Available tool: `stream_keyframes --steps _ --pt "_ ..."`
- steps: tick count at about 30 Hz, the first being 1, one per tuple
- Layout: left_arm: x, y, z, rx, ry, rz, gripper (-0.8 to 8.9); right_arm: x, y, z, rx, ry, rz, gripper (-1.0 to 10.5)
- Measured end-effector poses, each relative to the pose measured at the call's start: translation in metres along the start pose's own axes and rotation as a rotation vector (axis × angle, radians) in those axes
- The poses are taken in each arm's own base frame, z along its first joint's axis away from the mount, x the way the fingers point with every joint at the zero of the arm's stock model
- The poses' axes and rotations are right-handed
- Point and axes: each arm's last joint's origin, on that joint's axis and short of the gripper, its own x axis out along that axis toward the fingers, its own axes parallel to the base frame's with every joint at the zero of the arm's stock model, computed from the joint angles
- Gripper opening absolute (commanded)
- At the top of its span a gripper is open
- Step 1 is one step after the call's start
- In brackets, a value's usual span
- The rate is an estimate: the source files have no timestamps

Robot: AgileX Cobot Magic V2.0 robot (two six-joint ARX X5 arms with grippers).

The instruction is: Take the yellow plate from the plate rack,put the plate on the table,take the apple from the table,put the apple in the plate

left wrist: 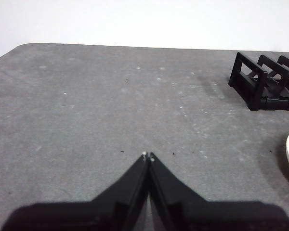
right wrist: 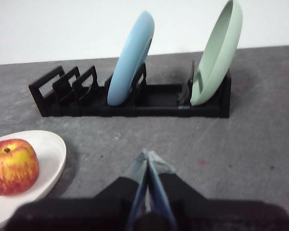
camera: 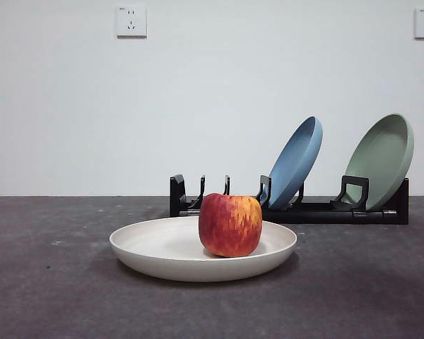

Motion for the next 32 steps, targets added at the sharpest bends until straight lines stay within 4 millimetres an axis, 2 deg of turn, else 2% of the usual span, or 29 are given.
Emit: stream_keyframes --steps 6,32 --pt "0.000 0.000 0.000 0.000 0.000 0.000 -0.01 0.003 -0.002 -0.018 0.036 0.015 -0.003 0.0" --pt "0.000 0.000 0.000 0.000 0.000 0.000 -0.01 0.002 -0.002 -0.017 0.079 0.003 -0.004 0.0"
